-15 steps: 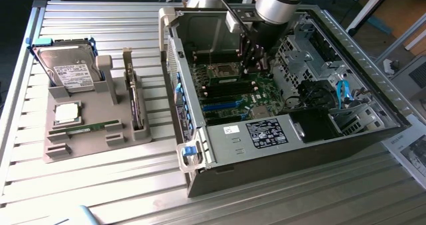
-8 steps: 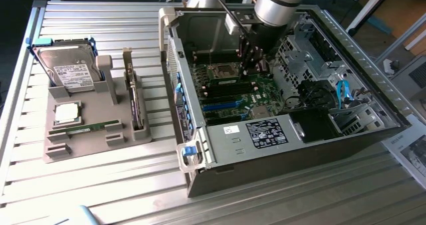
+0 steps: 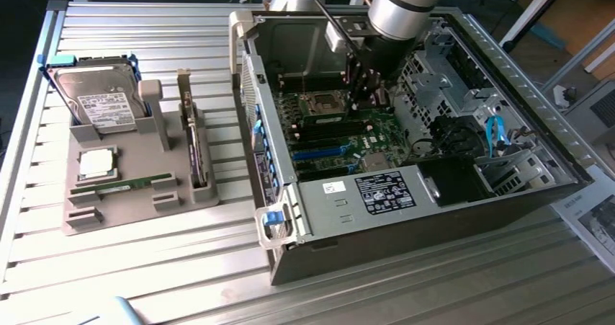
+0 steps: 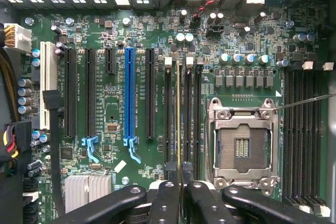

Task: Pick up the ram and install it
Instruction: 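Insert the ram into the slot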

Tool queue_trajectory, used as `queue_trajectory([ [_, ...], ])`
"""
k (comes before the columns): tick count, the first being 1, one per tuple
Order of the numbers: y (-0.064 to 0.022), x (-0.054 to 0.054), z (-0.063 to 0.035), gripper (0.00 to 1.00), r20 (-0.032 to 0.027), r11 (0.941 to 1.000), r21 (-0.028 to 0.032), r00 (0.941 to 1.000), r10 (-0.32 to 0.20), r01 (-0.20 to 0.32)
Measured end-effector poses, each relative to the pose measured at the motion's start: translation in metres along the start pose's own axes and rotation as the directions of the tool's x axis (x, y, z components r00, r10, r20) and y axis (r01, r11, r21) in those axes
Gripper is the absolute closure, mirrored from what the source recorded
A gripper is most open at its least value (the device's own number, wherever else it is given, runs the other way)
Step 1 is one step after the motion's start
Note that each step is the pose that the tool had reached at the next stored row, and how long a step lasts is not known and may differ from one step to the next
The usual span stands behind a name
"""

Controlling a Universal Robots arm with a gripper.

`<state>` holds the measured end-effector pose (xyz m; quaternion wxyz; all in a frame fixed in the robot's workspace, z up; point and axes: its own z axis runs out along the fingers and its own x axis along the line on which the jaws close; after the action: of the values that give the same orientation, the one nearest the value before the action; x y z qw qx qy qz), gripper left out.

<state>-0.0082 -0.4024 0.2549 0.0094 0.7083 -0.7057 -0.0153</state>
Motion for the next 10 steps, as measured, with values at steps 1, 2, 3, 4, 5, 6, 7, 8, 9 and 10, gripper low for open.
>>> queue_trajectory([
  [1, 0.0000, 0.0000, 0.0000, 0.88, 0.0000, 1.0000, 0.0000, 1.0000, 0.000, 0.000],
  [2, 0.0000, 0.0001, 0.0000, 0.88, -0.0001, 1.0000, 0.0000, 1.0000, 0.000, 0.000],
  [3, 0.0000, 0.0001, 0.0000, 0.88, 0.0000, 1.0000, 0.0000, 1.0000, 0.001, -0.001],
  [4, 0.0000, 0.0001, 0.0000, 0.88, 0.0000, 1.0000, 0.0000, 1.0000, 0.004, -0.004],
  [5, 0.0000, 0.0001, 0.0000, 0.88, 0.0001, 1.0000, 0.0000, 1.0000, 0.007, -0.007],
  [6, 0.0000, 0.0001, 0.0001, 0.88, 0.0002, 0.9999, 0.0001, 0.9999, 0.011, -0.011],
  [7, 0.0000, 0.0001, 0.0001, 0.88, 0.0004, 0.9999, 0.0001, 0.9999, 0.016, -0.016],
  [8, 0.0000, 0.0001, 0.0001, 0.88, 0.0004, 0.9999, 0.0001, 0.9999, 0.016, -0.016],
  [9, 0.0000, 0.0001, 0.0001, 0.88, 0.0005, 0.9999, 0.0001, 0.9999, 0.016, -0.016],
  [10, 0.0000, 0.0001, 0.0001, 0.88, 0.0005, 0.9999, 0.0001, 0.9999, 0.016, -0.016],
])
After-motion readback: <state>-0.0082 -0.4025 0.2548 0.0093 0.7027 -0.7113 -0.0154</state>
